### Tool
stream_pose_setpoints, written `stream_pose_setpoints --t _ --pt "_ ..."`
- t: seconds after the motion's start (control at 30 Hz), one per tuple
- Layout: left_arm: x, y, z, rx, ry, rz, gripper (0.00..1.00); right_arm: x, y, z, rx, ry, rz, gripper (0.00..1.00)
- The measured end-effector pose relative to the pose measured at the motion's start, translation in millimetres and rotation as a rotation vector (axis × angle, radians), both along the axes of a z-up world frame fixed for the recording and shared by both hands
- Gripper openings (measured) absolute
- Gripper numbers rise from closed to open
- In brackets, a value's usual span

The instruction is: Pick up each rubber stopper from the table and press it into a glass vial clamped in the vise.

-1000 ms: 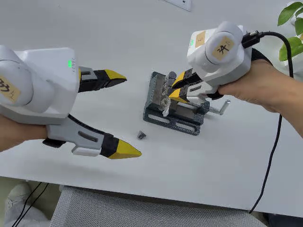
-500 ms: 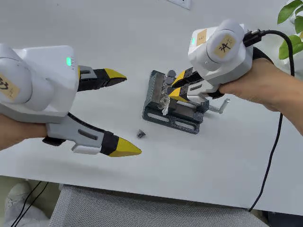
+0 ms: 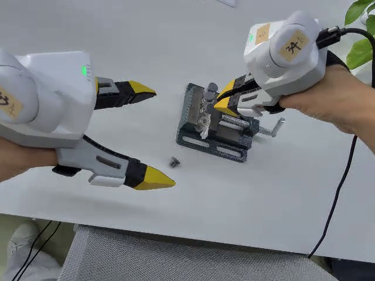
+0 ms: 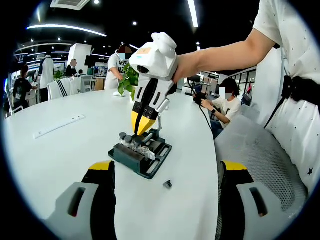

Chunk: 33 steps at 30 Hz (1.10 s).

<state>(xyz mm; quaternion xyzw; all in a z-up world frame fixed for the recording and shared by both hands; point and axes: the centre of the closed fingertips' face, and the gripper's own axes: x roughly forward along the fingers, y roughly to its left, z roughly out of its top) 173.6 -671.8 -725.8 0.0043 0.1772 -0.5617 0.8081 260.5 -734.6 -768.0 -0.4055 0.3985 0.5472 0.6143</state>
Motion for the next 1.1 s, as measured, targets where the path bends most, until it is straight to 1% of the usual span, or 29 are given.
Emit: stream_pose_setpoints --t 0.1,0.17,0.3,0.63,0.77,0.87,1.1 --pt "-0.5 0.1 -0.9 0.006 0.0 -0.003 0.85 0.6 0.5 -1.5 -0.002 -0.001 -0.002 0.0" --pt "-0.3 0.2 -0.9 0.002 0.003 -0.002 0.84 -1.5 1.1 -2.7 0.0 0.006 -0.004 0.0" --pt "0.0 0.6 0.3 0.0 0.0 -0.001 0.84 -6.2 2.6 -6.6 -0.002 0.019 0.004 0.0" --pt "0.1 3.3 -0.4 0.002 0.003 0.007 0.84 -5.4 2.1 -13.7 -0.019 0.029 0.012 0.0" --pt "0.5 4.5 -0.9 0.002 0.005 0.011 0.84 -3.5 3.9 -13.4 -0.019 0.029 0.011 0.0" --pt "0.1 4.2 -1.9 0.005 0.005 0.008 0.84 -4.9 3.7 -13.6 -0.023 0.037 0.01 0.0" --pt "1.5 1.9 -1.1 -0.003 0.006 0.006 0.84 -3.2 4.3 -14.4 -0.029 0.043 0.012 0.0"
